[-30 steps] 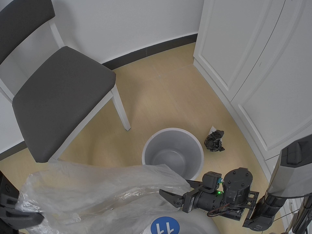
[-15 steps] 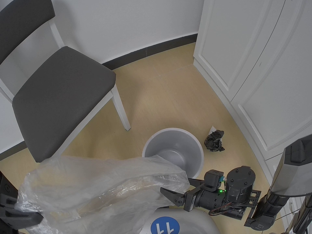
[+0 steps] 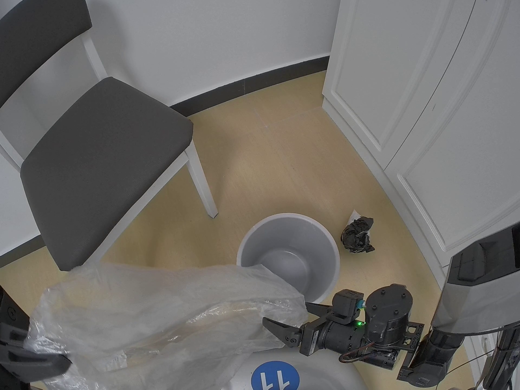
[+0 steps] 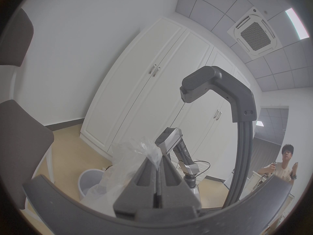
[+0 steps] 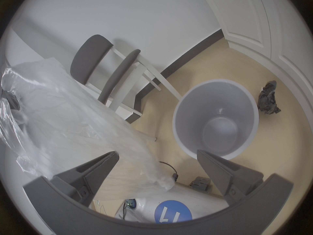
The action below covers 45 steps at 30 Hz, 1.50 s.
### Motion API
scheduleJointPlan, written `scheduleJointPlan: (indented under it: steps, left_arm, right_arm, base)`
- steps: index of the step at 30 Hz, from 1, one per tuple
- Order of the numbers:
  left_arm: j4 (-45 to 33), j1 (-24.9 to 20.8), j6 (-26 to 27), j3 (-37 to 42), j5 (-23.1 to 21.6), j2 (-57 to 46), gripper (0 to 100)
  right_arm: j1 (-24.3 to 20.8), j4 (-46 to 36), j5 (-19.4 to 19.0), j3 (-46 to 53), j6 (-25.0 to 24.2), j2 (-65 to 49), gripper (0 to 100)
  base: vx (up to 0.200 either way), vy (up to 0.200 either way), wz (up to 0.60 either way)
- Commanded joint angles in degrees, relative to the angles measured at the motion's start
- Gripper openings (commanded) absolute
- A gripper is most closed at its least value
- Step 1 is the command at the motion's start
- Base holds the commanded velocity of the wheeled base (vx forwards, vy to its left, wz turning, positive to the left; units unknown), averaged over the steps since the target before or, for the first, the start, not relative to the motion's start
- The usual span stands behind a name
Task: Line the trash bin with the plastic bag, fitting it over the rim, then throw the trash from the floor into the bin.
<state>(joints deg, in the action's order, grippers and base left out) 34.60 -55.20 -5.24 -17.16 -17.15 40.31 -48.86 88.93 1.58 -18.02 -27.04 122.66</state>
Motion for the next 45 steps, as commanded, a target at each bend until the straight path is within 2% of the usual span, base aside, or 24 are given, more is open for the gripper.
scheduleJointPlan:
  steps: [1, 21, 36, 37, 45]
  left_arm:
    - [0.03, 0.00, -0.03, 0.03, 0.01, 0.12, 0]
    - [0.03, -0.08, -0.03, 0.29, 0.01, 0.73, 0]
    - [0.03, -0.17, -0.03, 0.38, 0.01, 0.82, 0]
    - [0.03, -0.17, -0.03, 0.38, 0.01, 0.82, 0]
    - [0.03, -0.17, -0.03, 0.64, -0.25, 0.82, 0]
  right_arm:
    - [-0.01, 1.07, 0.00, -0.18, -0.12, 2.23, 100]
    - [-0.10, 1.07, 2.90, -4.13, -4.16, 1.09, 100]
    - [-0.10, 1.07, 3.16, -4.48, -4.43, 1.18, 100]
    - [-0.10, 1.07, 3.16, -4.48, -4.43, 1.18, 0]
    - [-0.18, 1.07, 3.07, -5.01, -6.71, 0.56, 0]
  base:
    - [0.000, 0.000, 0.00]
    - [0.000, 0.000, 0.00]
    - [0.000, 0.000, 0.00]
    - [0.000, 0.000, 0.00]
    - [0.000, 0.000, 0.00]
